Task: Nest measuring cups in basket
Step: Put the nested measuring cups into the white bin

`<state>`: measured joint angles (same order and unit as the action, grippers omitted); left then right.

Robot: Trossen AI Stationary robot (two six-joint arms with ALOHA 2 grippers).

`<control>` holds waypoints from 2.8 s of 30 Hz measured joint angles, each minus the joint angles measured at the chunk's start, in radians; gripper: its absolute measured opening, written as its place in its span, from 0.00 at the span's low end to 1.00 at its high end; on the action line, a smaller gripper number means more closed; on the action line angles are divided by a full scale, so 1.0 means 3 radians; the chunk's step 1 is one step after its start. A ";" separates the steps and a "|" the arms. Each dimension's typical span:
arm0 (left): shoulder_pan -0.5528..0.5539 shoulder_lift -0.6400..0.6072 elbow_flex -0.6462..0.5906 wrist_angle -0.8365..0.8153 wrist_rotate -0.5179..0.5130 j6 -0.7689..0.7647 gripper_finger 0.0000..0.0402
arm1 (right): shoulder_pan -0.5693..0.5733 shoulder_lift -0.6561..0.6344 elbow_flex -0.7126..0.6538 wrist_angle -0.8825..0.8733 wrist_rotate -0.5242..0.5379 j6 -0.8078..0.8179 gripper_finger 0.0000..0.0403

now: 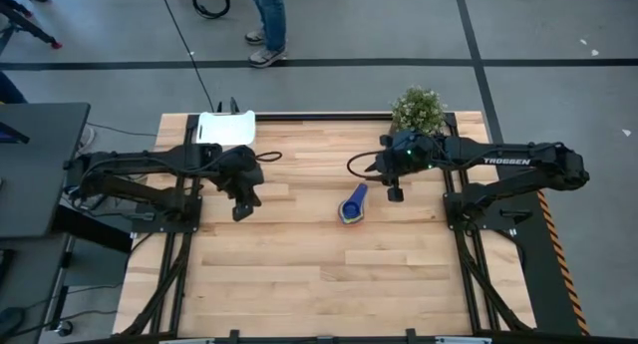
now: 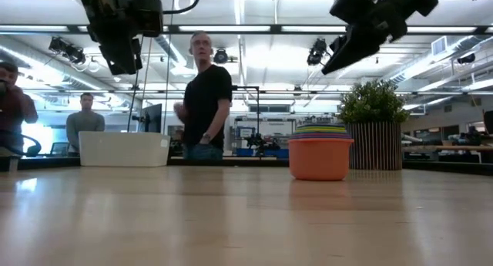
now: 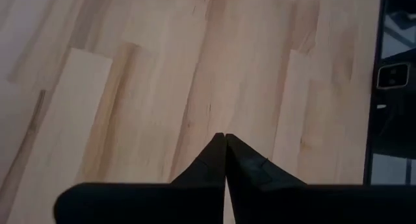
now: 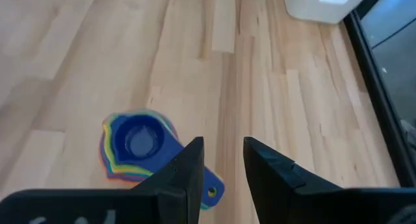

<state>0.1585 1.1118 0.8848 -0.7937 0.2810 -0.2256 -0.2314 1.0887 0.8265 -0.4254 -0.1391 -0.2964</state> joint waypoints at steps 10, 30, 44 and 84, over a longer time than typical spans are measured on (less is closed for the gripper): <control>0.0000 0.0001 0.0001 0.0215 0.0000 0.0003 0.03 | -0.0027 0.0562 0.0766 -0.0698 -0.0371 -0.0551 0.28; 0.0000 0.0003 0.0001 0.0521 0.0000 0.0005 0.03 | -0.0380 0.1669 0.1783 -0.1917 -0.0648 -0.2394 0.15; 0.0000 0.0003 0.0001 0.0518 -0.0001 0.0005 0.03 | -0.0381 0.1598 0.1783 -0.1847 -0.0658 -0.2627 0.02; 0.0000 0.0003 0.0003 0.0518 0.0000 0.0008 0.03 | -0.0350 0.1602 0.1781 -0.1487 -0.0633 -0.2137 0.03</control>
<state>0.1585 1.1126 0.8856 -0.6384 0.2809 -0.2234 -0.3363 1.5692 1.3609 -0.8716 -0.3290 -0.9375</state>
